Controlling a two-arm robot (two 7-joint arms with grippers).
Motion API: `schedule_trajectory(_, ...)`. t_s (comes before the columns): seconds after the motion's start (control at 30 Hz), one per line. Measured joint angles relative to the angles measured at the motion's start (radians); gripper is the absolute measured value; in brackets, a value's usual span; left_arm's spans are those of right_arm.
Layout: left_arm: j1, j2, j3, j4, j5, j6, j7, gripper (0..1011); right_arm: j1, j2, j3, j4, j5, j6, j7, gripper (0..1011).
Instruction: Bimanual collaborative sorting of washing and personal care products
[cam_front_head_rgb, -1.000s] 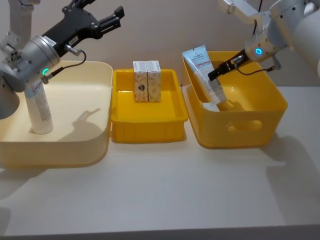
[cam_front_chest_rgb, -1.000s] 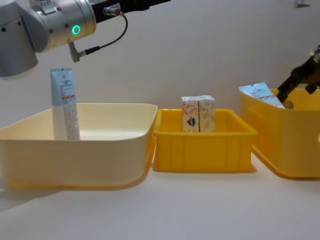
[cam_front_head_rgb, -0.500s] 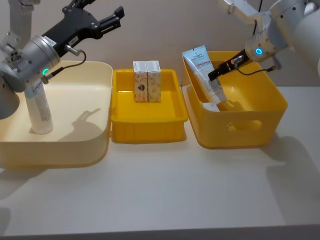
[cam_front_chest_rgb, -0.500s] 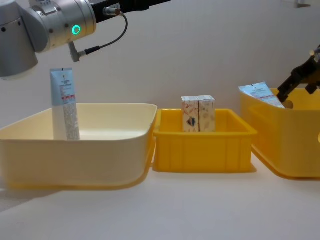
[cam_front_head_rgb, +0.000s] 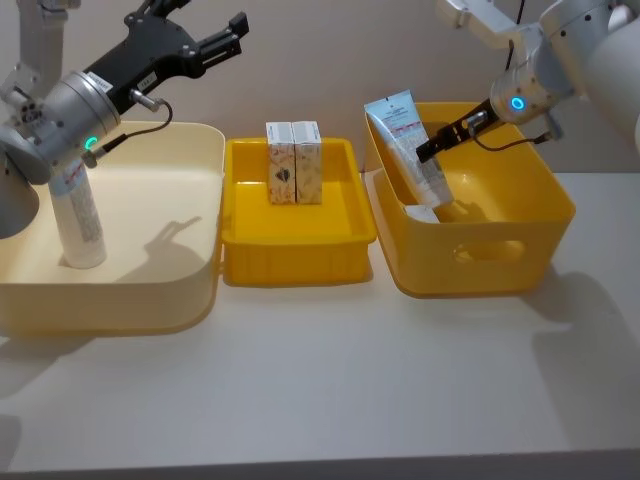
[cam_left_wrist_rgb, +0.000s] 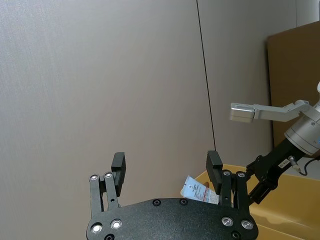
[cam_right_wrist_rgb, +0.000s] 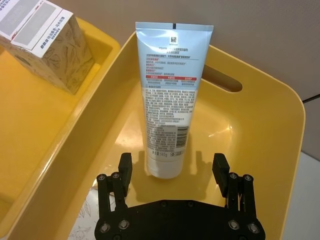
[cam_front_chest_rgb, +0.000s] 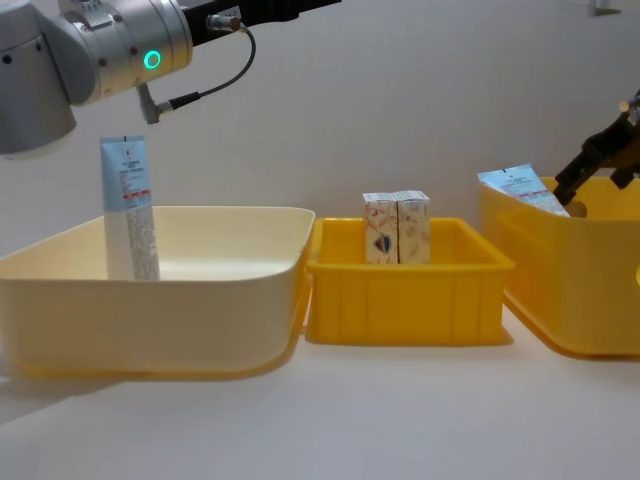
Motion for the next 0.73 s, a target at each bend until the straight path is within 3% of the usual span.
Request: schedule_trajectory(0.73, 0.000, 0.000, 0.000, 0.000, 0.000, 0.000, 0.000, 1003, 0.001, 0.000, 0.000, 0.002, 0.000, -0.001, 0.000, 1001)
